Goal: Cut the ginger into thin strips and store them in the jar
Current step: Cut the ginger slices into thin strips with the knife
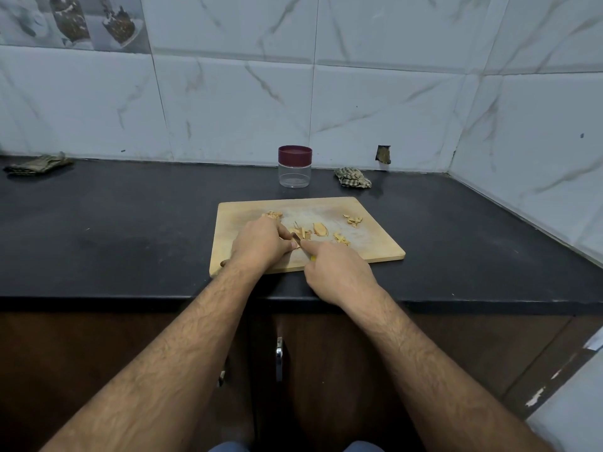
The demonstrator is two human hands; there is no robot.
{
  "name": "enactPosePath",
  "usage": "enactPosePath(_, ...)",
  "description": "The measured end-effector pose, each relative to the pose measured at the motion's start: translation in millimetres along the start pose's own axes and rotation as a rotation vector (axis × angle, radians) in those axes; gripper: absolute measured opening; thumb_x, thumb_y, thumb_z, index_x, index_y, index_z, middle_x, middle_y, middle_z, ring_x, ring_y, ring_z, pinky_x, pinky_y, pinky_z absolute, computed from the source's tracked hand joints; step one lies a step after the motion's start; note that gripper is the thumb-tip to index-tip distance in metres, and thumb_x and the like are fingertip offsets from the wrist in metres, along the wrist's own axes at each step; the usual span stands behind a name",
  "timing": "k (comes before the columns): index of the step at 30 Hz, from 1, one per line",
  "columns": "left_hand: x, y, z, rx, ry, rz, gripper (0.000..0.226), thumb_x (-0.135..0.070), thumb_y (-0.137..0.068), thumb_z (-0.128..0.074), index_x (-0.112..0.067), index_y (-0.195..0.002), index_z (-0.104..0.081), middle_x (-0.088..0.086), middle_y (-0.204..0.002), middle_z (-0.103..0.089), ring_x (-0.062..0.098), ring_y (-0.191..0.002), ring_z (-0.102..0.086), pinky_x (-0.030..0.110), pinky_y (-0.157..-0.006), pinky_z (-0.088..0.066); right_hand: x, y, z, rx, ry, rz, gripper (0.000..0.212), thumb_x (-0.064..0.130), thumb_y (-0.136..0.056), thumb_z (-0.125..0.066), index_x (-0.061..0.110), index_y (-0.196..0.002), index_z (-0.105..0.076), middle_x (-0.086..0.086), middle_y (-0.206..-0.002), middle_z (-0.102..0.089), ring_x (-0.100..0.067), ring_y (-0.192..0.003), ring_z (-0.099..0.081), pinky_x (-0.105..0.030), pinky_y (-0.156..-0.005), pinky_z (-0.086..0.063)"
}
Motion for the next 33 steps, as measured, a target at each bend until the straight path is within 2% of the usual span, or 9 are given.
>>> enactPosePath(6, -0.3, -1.1, 0.5, 0.013, -0.017, -0.020, 0.014, -0.038, -0.084, -0.075, -0.033, -0.097, -0.077, -0.009, -0.104, -0.073, 0.013, -0.100, -0.063, 0.033, -0.084, -0.054, 2.8, -6.3, -2.6, 0.004, 0.015, 0.020, 0.055, 0.016, -0.096, -0.041, 0.035, -0.147, -0.042, -0.002, -0.140, -0.056, -0.024, -0.126, -0.051, -0.037, -0.097, -0.046)
enactPosePath(11, -0.3, -0.4, -0.7, 0.007, -0.024, -0.029, 0.015, -0.041, -0.085, -0.074, -0.034, -0.099, -0.077, -0.013, -0.103, -0.072, 0.012, -0.097, -0.063, 0.029, -0.077, -0.051, 8.5, -11.0, 0.0, 0.024, 0.015, 0.014, 0.054, 0.015, -0.096, -0.044, 0.034, -0.145, -0.045, -0.002, -0.140, -0.055, -0.024, -0.126, -0.051, -0.035, -0.094, -0.044)
enactPosePath(15, -1.3, 1.0, 0.8, 0.002, -0.036, -0.039, 0.015, -0.039, -0.086, -0.073, -0.032, -0.099, -0.077, -0.010, -0.104, -0.073, 0.012, -0.098, -0.063, 0.031, -0.079, -0.053, 5.4, 2.2, -1.6, 0.027, 0.055, 0.021, 0.056, 0.014, -0.096, -0.044, 0.036, -0.148, -0.040, -0.005, -0.132, -0.058, -0.026, -0.120, -0.053, -0.033, -0.081, -0.041)
enactPosePath(21, -0.7, 0.7, 0.9, 0.015, -0.048, -0.024, 0.019, -0.039, -0.087, -0.072, -0.032, -0.103, -0.076, -0.009, -0.110, -0.072, 0.014, -0.104, -0.063, 0.033, -0.086, -0.053, -0.8, 16.5, 2.7, 0.039, 0.071, -0.023, 0.058, 0.013, -0.096, -0.043, 0.036, -0.149, -0.038, -0.005, -0.136, -0.056, -0.026, -0.123, -0.051, -0.036, -0.089, -0.046)
enactPosePath(24, -1.9, 2.1, 1.0, 0.017, -0.048, -0.026, 0.020, -0.039, -0.087, -0.072, -0.031, -0.105, -0.076, -0.009, -0.112, -0.072, 0.015, -0.106, -0.062, 0.032, -0.086, -0.052, 0.4, 11.5, 3.4, 0.016, 0.041, -0.043, 0.054, 0.014, -0.096, -0.043, 0.033, -0.146, -0.042, -0.005, -0.134, -0.058, -0.027, -0.121, -0.053, -0.036, -0.088, -0.046)
enactPosePath(33, -3.1, 3.5, 2.2, 0.016, -0.064, -0.032, 0.018, -0.038, -0.088, -0.070, -0.033, -0.105, -0.076, -0.008, -0.111, -0.072, 0.016, -0.105, -0.063, 0.033, -0.084, -0.053, 5.6, 3.5, 0.8, -0.005, -0.037, -0.033, 0.058, 0.014, -0.095, -0.043, 0.034, -0.148, -0.040, -0.003, -0.140, -0.055, -0.024, -0.126, -0.051, -0.036, -0.095, -0.047)
Point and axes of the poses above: each hand's wrist, its own y-axis away from the middle knuckle, its own z-axis out of the back of the hand, x = y × z, the point moved 3 cm from there along -y, towards the middle knuckle
